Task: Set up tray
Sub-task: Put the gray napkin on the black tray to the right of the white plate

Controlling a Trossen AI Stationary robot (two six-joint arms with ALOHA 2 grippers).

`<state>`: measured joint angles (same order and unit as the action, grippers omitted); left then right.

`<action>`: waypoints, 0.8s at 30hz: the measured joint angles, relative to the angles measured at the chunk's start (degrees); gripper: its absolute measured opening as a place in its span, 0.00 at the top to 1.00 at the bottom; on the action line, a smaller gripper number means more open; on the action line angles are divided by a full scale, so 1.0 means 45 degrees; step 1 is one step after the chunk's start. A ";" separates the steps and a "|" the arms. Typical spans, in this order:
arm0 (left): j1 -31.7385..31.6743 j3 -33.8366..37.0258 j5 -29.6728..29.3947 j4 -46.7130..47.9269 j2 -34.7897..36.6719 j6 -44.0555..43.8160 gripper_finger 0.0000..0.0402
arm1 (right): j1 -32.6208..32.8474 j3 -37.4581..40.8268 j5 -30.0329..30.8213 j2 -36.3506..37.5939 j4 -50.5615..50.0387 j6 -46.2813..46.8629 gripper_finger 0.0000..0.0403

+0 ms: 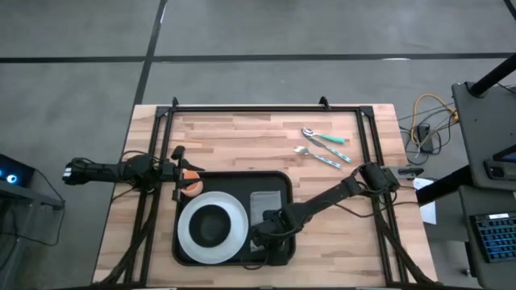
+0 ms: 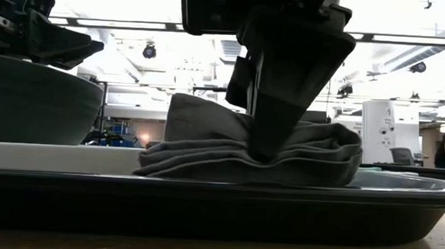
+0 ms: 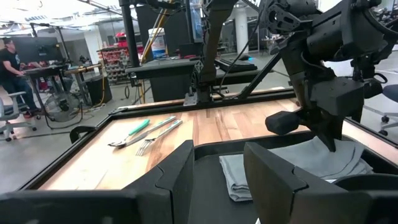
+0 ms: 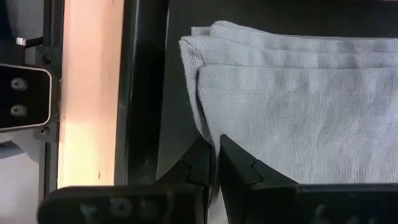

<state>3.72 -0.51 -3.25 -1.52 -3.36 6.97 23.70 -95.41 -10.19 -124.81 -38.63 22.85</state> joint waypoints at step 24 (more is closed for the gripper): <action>-0.0001 -0.0010 0.0000 0.0010 0.0000 0.0226 0.70 | 0.0005 0.0009 -0.0084 0.0000 0.0000 -0.0046 0.61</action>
<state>3.72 -0.56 -3.25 -1.48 -3.36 7.99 23.73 -95.37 -10.57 -124.81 -38.63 22.65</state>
